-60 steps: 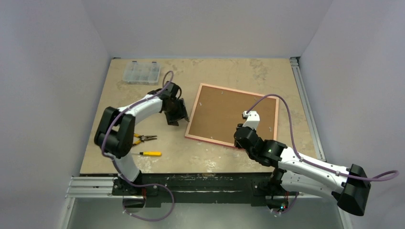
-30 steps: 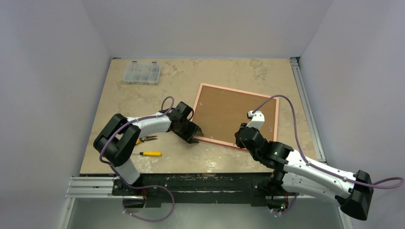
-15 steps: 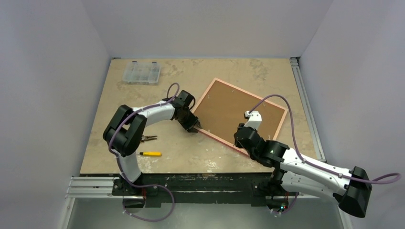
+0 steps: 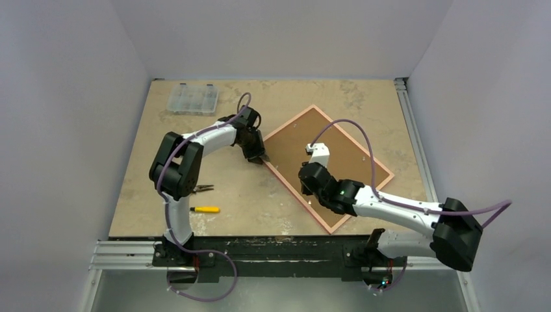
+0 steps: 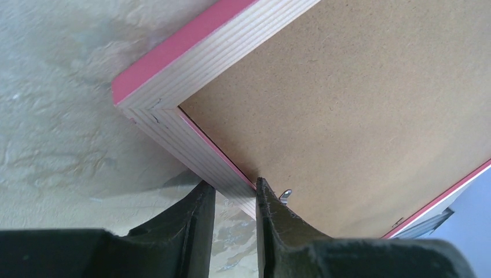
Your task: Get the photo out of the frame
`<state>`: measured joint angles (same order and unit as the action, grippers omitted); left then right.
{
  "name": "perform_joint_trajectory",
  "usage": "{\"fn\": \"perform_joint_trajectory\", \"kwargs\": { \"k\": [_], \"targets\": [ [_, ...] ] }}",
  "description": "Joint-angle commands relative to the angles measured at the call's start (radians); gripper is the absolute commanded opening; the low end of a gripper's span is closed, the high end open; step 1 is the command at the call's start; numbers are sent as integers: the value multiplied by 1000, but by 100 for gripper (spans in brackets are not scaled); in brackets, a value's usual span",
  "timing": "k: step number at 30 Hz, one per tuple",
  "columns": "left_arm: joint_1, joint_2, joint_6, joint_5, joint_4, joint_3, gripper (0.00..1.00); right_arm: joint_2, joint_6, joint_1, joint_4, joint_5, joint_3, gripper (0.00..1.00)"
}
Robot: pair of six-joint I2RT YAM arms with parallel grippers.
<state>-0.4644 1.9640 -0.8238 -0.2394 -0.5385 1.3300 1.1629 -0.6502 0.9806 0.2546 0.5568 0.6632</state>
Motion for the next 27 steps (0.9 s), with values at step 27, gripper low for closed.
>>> {"fn": "perform_joint_trajectory", "kwargs": {
  "k": [27],
  "targets": [
    [15, 97, 146, -193, 66, 63, 0, 584, 272, -151, -205, -175, 534, 0]
  ]
}}
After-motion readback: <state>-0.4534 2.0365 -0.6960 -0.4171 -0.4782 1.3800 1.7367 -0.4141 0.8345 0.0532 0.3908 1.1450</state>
